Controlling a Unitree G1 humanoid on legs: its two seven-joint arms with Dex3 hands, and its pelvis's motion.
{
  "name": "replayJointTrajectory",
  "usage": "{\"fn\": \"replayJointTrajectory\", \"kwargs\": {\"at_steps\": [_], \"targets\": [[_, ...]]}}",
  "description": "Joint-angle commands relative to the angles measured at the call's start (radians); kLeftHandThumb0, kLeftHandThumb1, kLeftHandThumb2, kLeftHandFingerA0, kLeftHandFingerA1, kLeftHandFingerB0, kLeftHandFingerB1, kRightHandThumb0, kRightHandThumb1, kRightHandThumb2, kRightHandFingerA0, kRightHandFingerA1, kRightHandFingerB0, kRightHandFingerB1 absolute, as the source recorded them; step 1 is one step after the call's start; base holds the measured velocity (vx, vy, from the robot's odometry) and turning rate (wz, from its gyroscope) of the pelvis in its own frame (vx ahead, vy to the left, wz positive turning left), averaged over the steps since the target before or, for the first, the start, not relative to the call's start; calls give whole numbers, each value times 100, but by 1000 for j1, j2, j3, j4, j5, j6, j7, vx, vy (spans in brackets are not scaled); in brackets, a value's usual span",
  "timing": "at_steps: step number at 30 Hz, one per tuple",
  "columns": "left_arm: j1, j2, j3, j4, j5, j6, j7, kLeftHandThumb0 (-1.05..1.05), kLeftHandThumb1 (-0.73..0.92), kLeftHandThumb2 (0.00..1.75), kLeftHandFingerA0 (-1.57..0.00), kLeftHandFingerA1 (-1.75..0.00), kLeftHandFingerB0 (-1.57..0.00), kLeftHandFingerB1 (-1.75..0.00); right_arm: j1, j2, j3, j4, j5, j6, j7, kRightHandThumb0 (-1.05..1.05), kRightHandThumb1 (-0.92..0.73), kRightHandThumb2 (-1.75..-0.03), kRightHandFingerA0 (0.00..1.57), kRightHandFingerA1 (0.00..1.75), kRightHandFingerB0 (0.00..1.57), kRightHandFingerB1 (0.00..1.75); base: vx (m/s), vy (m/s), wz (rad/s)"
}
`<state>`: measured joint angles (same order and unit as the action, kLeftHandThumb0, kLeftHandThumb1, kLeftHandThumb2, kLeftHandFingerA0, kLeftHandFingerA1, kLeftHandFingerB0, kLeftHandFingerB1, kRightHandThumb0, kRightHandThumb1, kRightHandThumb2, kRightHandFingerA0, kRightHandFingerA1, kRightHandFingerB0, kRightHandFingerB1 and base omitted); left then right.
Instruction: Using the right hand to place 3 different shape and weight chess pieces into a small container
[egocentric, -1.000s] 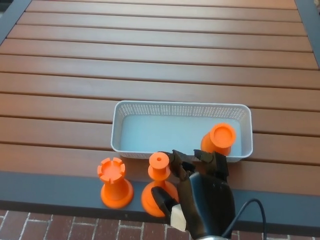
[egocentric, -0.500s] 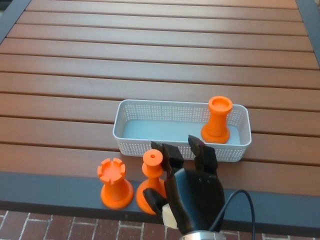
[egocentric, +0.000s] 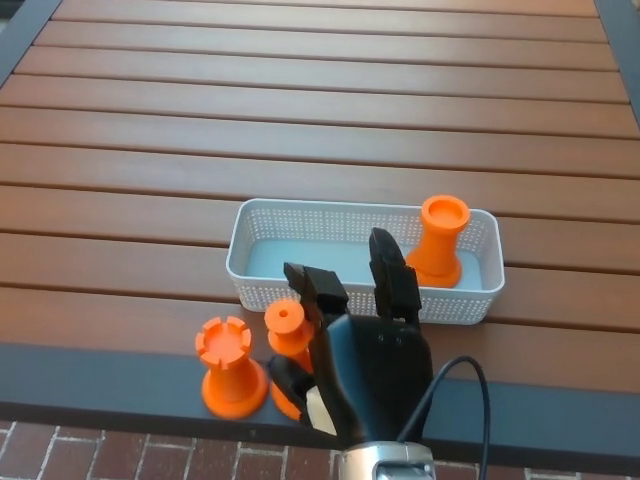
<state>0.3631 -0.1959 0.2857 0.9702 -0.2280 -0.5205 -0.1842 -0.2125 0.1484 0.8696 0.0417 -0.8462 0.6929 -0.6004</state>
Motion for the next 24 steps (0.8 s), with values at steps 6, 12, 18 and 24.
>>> {"fn": "replayJointTrajectory", "kwargs": {"at_steps": [6,12,18,24], "targets": [[26,-4,20,40,-27,-21,-29,-9,54,107,-106,-144,-94,-118,-2,147,-25,-15,12,-104,-130,-34,-76,-64,44,101,71,47,0,0,0],[23,-4,17,38,-25,-27,-30,-11,54,107,-110,-142,-94,-116,-6,144,-8,-27,-2,-93,-105,-39,-79,-64,59,93,64,46,0,0,0],[18,10,13,47,-16,-34,-18,-11,50,111,-111,-141,-94,-116,26,106,-36,-61,83,-206,-88,-16,-64,-96,93,164,81,90,0,0,0],[22,7,13,45,-17,-24,-12,-12,55,103,-109,-140,-95,-115,34,99,-40,-54,84,-247,-119,-14,-71,-100,70,175,58,175,0,0,0]]}}
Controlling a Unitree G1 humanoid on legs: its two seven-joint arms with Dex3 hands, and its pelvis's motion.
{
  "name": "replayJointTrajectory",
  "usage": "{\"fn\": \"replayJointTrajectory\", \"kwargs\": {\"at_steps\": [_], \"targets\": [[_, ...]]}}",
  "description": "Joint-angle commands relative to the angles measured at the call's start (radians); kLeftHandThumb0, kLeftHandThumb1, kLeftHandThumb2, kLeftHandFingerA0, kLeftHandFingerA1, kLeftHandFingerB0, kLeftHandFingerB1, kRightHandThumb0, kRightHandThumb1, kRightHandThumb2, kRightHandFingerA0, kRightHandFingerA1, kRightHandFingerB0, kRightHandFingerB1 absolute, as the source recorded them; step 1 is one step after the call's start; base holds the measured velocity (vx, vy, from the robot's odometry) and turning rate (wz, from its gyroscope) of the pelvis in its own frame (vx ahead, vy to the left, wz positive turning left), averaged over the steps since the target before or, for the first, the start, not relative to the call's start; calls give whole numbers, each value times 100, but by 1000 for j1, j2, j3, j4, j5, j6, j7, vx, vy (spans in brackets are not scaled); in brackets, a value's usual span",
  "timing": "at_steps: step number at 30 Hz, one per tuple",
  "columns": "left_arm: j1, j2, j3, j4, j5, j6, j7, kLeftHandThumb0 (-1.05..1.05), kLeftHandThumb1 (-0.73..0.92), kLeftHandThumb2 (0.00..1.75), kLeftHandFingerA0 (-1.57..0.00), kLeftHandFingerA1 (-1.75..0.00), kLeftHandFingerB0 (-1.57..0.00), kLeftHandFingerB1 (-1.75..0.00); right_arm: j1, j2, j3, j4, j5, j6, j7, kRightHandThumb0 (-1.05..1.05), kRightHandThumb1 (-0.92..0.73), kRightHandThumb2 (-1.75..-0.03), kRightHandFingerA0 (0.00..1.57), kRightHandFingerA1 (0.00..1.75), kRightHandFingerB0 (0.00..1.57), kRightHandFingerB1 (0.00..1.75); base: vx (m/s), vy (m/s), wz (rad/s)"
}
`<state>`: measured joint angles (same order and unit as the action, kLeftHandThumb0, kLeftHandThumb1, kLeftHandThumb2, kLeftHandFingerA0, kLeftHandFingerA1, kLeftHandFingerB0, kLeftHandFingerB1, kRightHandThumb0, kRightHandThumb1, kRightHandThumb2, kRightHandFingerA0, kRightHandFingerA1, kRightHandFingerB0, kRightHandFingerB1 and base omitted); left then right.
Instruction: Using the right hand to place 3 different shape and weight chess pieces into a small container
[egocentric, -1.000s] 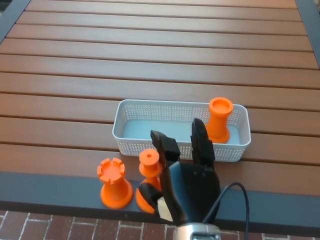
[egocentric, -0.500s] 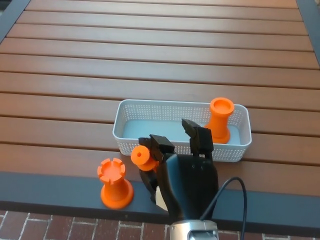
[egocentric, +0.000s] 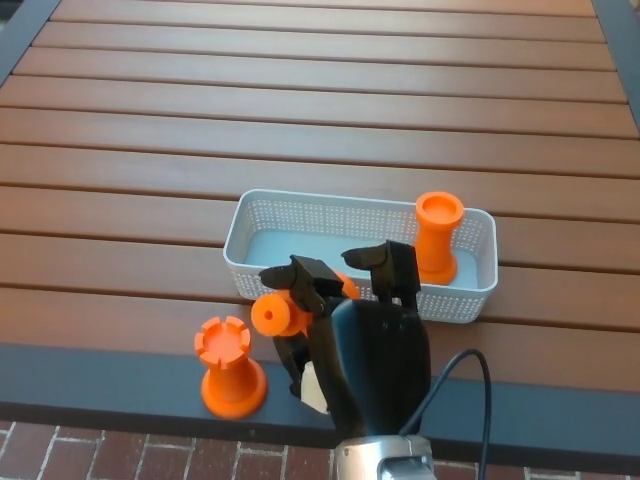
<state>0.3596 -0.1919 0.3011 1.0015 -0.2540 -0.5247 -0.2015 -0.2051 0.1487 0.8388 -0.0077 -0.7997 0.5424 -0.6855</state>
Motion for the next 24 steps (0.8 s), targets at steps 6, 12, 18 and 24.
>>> {"fn": "replayJointTrajectory", "kwargs": {"at_steps": [6,12,18,24], "targets": [[24,9,-4,22,18,-14,22,-12,57,104,-110,-139,-93,-114,34,114,-22,13,59,-136,-61,-12,-72,-99,78,175,53,175,0,0,0],[9,14,21,52,-12,3,-2,-9,53,107,-111,-139,-98,-113,19,109,-55,-34,94,-225,-69,-15,-69,-107,84,175,56,175,0,0,0],[16,5,38,63,-21,8,-5,-9,51,107,-110,-140,-98,-114,10,94,-91,-88,110,-287,-73,-22,-79,-89,78,175,58,175,0,0,0],[14,9,32,76,-14,-19,-11,-10,52,105,-112,-136,-97,-113,-34,84,-129,-123,76,-228,-5,-16,-63,-117,84,175,65,175,0,0,0]]}}
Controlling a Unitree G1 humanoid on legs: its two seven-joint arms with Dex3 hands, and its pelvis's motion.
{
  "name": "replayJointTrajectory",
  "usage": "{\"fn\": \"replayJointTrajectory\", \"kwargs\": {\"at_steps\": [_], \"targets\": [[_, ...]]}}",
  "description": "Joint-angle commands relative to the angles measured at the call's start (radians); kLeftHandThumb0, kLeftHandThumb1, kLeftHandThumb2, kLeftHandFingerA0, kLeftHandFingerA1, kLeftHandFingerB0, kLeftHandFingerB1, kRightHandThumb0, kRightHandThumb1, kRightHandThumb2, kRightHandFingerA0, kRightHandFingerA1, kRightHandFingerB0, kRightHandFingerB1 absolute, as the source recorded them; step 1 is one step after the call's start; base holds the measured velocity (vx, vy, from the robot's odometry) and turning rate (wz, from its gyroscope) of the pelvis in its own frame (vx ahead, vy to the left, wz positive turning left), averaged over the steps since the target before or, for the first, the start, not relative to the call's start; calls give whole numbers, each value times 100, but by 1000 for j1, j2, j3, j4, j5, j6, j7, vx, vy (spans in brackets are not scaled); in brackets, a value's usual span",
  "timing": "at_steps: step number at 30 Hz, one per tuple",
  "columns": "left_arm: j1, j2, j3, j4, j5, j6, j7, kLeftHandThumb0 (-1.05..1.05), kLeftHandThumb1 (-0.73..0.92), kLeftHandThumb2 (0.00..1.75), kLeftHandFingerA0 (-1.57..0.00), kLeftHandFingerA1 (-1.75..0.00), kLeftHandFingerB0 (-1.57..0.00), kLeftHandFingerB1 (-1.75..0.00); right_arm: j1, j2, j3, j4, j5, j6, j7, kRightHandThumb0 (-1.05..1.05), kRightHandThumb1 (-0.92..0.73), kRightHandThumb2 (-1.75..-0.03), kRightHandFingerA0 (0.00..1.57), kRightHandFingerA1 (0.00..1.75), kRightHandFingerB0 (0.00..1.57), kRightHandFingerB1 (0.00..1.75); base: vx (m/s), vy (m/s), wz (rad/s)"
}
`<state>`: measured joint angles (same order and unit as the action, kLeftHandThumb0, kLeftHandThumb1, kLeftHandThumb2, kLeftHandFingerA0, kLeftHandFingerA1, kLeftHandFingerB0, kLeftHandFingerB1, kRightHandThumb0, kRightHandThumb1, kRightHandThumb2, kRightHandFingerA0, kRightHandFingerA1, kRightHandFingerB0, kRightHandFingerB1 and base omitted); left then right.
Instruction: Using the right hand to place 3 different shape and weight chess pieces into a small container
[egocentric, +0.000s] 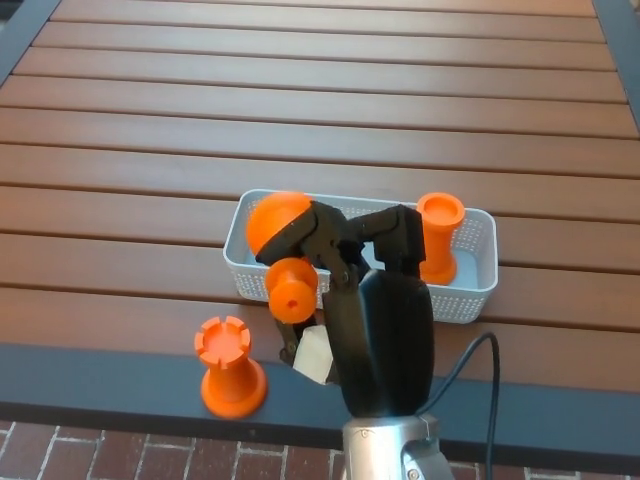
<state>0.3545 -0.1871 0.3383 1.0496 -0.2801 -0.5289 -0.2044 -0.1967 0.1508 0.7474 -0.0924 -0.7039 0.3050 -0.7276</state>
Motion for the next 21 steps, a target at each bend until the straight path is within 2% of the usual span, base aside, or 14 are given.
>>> {"fn": "replayJointTrajectory", "kwargs": {"at_steps": [1,5,6,7,8,12,13,14,16,17,21], "targets": [[20,4,-3,26,8,-13,-11,-7,51,109,-110,-140,-95,-114,-89,61,-68,-37,-30,35,80,-17,-57,-123,83,175,67,172,0,0,0],[20,2,3,23,-6,-4,-22,-7,51,109,-110,-140,-95,-114,-137,37,-106,-30,-35,41,128,-17,-57,-123,83,175,67,172,0,0,0],[22,5,10,28,-15,-3,-34,-7,50,108,-112,-136,-98,-112,-234,-30,-177,-13,-30,55,211,-19,-58,-114,89,175,70,167,0,0,0],[23,6,13,29,-18,-3,-37,-7,50,108,-112,-136,-98,-112,-262,-48,-198,-9,-30,59,236,-19,-58,-114,89,175,70,167,0,0,0],[23,6,15,29,-21,-4,-39,-7,51,106,-112,-135,-97,-112,-288,-62,-216,-3,-29,63,259,-26,-54,-115,119,141,96,128,0,0,0],[22,7,18,28,-23,-7,-41,-7,51,106,-112,-135,-97,-112,-312,-69,-231,3,-27,67,286,-26,-54,-115,119,141,96,128,0,0,0],[23,9,21,32,-23,-14,-45,-9,50,106,-115,-132,-98,-110,-366,-121,-284,3,-2,106,379,-30,-52,-114,120,139,92,124,0,0,0],[22,12,22,34,-22,-21,-50,-9,50,107,-114,-132,-97,-111,-393,-143,-313,7,17,123,428,-11,-57,-112,103,175,70,149,0,0,0],[20,15,22,35,-20,-24,-55,-9,50,107,-114,-132,-97,-111,-400,-143,-322,11,29,125,443,-11,-57,-112,103,175,70,149,0,0,0],[19,13,26,33,-24,-18,-56,-9,49,111,-115,-134,-98,-112,-406,-140,-344,26,67,141,474,-21,-52,-112,90,175,73,156,0,0,0],[13,12,37,19,-39,13,-57,-9,49,109,-114,-134,-99,-111,-432,-110,-442,73,212,217,581,-19,-48,-118,87,175,75,158,0,0,0]]}}
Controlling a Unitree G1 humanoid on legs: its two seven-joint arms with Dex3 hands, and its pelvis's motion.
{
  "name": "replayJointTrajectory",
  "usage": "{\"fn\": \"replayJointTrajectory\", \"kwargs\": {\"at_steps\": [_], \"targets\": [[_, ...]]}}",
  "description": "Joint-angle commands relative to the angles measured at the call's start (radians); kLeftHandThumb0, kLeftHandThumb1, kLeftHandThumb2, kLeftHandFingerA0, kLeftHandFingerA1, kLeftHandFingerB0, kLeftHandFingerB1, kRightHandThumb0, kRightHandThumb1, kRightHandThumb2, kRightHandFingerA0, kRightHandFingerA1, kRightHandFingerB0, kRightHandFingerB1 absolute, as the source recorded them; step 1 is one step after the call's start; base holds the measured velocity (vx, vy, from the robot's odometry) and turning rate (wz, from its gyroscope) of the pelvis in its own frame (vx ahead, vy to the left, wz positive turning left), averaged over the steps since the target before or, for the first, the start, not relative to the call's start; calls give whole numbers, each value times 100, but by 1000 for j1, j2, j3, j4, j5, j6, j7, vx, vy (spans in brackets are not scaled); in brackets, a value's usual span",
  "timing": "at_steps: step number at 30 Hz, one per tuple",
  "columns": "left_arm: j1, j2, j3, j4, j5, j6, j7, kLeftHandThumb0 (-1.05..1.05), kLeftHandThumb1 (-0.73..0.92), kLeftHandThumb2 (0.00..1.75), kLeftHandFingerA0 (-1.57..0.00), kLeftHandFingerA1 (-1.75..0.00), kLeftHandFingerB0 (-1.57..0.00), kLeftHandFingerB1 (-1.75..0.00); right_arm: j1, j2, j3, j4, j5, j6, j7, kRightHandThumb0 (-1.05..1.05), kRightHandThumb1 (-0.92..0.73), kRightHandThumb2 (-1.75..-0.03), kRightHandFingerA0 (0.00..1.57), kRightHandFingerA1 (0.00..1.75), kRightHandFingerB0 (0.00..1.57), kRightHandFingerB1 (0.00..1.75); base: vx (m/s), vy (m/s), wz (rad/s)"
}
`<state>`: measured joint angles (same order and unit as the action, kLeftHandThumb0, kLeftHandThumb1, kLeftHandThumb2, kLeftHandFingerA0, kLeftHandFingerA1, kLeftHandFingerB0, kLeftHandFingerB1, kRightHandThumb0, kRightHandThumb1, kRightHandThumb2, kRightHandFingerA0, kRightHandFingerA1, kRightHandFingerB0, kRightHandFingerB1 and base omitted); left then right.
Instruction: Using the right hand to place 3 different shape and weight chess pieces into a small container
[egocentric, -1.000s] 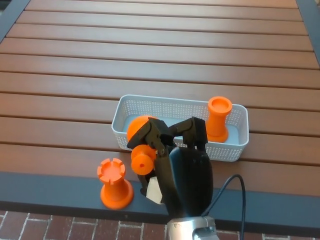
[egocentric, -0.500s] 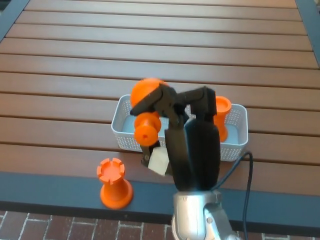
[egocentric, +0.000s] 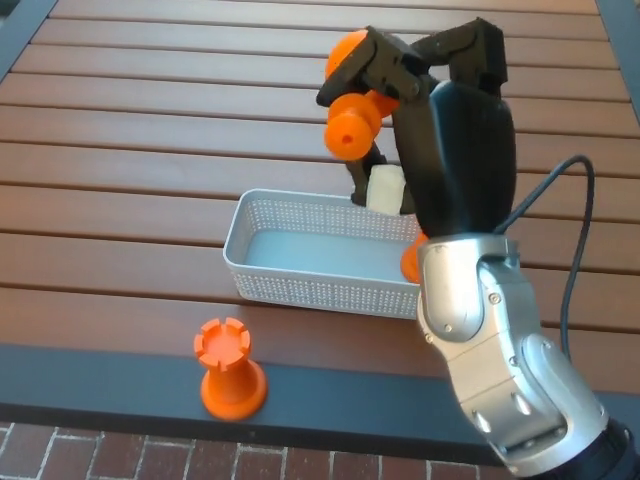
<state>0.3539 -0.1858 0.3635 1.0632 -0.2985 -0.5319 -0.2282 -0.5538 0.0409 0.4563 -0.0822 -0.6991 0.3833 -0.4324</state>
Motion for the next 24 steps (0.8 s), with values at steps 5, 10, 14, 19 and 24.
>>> {"fn": "replayJointTrajectory", "kwargs": {"at_steps": [5,10,14,19,24], "targets": [[9,14,27,8,-30,11,-46,-7,48,109,-115,-131,-102,-110,-96,34,-247,110,324,232,394,-20,-52,-119,91,169,79,150,0,0,0],[8,21,4,-3,16,13,5,-8,50,109,-112,-139,-97,-114,-75,58,-297,144,410,273,477,-16,-46,-128,86,168,84,143,0,0,0],[-1,23,7,0,7,17,-11,-8,48,113,-112,-138,-98,-111,-72,72,-347,193,467,272,514,-18,-38,-135,90,168,89,145,0,0,0],[-3,31,10,3,3,22,-22,-8,50,111,-112,-138,-97,-113,-77,112,-448,235,532,315,506,-17,-46,-127,94,168,86,141,0,0,0],[4,37,-10,-2,29,19,3,-8,48,113,-111,-140,-97,-115,-55,137,-491,251,556,314,501,-13,-51,-127,88,168,82,140,0,0,0]]}}
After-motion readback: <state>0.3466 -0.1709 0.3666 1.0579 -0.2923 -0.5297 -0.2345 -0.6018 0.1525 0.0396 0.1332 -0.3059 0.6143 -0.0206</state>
